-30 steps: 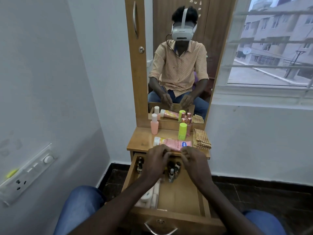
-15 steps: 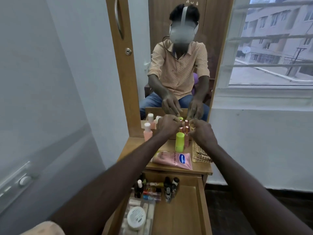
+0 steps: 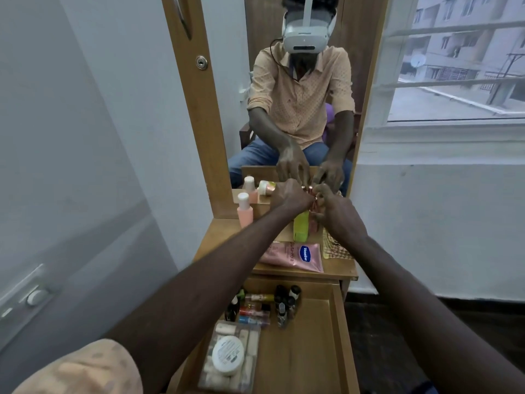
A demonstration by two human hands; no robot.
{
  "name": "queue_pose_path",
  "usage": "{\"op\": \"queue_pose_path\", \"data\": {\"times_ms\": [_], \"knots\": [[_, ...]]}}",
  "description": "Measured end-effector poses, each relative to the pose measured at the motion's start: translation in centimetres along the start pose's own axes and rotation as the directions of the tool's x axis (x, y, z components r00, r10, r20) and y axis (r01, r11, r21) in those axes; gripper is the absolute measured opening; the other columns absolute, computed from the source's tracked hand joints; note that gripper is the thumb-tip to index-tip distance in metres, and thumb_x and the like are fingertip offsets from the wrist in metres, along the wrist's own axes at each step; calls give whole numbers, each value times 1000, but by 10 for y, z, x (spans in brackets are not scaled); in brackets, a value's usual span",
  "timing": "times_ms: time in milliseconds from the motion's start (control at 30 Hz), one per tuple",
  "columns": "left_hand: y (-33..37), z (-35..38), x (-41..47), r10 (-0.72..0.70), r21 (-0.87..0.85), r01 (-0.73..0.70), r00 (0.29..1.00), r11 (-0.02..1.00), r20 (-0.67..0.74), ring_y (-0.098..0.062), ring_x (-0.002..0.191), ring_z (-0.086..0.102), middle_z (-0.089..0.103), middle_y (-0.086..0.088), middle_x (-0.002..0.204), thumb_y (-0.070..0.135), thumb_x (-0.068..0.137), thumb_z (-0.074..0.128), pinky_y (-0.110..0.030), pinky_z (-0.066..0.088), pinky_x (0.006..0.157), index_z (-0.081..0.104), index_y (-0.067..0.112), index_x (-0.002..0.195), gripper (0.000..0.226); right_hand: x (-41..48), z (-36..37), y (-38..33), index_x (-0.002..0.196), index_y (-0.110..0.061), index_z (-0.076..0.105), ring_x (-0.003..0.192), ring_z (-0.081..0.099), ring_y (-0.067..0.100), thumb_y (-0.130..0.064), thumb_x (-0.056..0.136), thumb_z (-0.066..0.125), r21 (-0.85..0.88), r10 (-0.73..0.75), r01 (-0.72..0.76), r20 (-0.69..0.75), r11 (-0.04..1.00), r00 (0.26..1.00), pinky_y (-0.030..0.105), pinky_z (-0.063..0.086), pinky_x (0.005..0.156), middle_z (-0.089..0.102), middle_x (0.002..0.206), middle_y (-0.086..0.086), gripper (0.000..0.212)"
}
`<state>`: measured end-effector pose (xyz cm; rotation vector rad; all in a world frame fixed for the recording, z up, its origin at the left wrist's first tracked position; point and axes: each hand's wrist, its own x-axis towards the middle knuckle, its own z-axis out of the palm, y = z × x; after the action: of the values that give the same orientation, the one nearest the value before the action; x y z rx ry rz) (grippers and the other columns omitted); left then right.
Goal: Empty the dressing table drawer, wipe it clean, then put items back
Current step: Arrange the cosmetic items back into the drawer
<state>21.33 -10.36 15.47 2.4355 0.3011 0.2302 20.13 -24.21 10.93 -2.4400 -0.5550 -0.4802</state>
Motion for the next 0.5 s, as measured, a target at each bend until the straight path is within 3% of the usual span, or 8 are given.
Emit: {"op": "queue_pose_path", "data": {"times_ms": [167,333,500], "knots": [[7,2,-1,-22,25,22,1000,999,7,-24,93,69,71,-9,100,44,90,73,-29,54,68,73,11,99,34,-1,3,6,137,-26,46,100,71,30,-17,91,77,-75,-81,82,9,994,997,48,62,77,71,117,11,56],[13,0,-1,-4,69,3,1000,998,12,-25,96,71,72,-11,104,41,91,72,-31,59,74,72,8,107,36,1,7,6,140,-15,46,108,67,32,-15,92,76,-63,-100,101,21,993,995,43,60,83,65,128,17,56],[12,-1,-2,52,95,-51,999,994,-13,-23,89,68,71,-10,100,33,92,72,-30,54,67,71,8,102,27,3,12,6,133,-13,44,104,66,34,-13,91,76,-33,-101,102,28,994,994,48,61,81,61,125,20,53]]}}
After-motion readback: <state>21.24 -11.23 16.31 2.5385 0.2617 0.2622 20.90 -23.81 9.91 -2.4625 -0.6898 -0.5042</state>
